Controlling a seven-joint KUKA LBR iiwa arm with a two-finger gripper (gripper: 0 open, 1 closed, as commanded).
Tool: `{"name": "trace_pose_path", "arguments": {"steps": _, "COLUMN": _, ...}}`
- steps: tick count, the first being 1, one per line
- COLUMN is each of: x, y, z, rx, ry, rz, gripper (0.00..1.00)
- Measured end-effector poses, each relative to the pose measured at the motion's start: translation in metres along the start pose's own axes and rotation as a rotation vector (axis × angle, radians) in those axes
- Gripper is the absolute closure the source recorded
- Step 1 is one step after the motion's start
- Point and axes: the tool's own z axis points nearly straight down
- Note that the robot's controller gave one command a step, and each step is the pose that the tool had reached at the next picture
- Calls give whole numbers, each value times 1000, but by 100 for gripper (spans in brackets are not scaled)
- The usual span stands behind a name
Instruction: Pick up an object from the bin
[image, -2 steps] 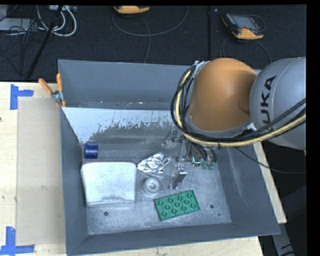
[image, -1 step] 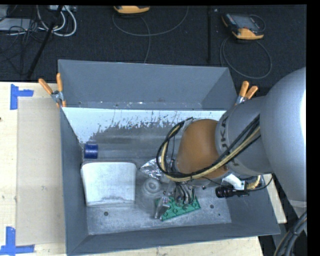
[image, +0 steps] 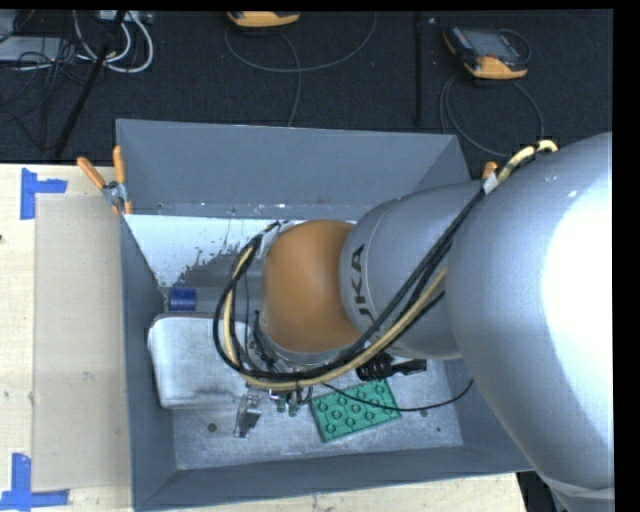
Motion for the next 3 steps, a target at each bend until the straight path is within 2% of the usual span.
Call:
{"name": "trace_pose_path", "arguments": {"steps": 1, "x": -20, "y": -126, "z": 27, "rx": -4, "ry": -11, "rz": -61, "gripper": 0}}
{"name": "trace_pose_path", "arguments": {"steps": 2, "x": -8, "y": -214, "z": 2, "rx": 4, "ry": 4, "rz": -437, "gripper": 0}}
{"name": "trace_pose_path", "arguments": {"steps": 3, "x": -8, "y": -212, "z": 2, "rx": 1, "ry": 5, "rz": -436, "gripper": 100}}
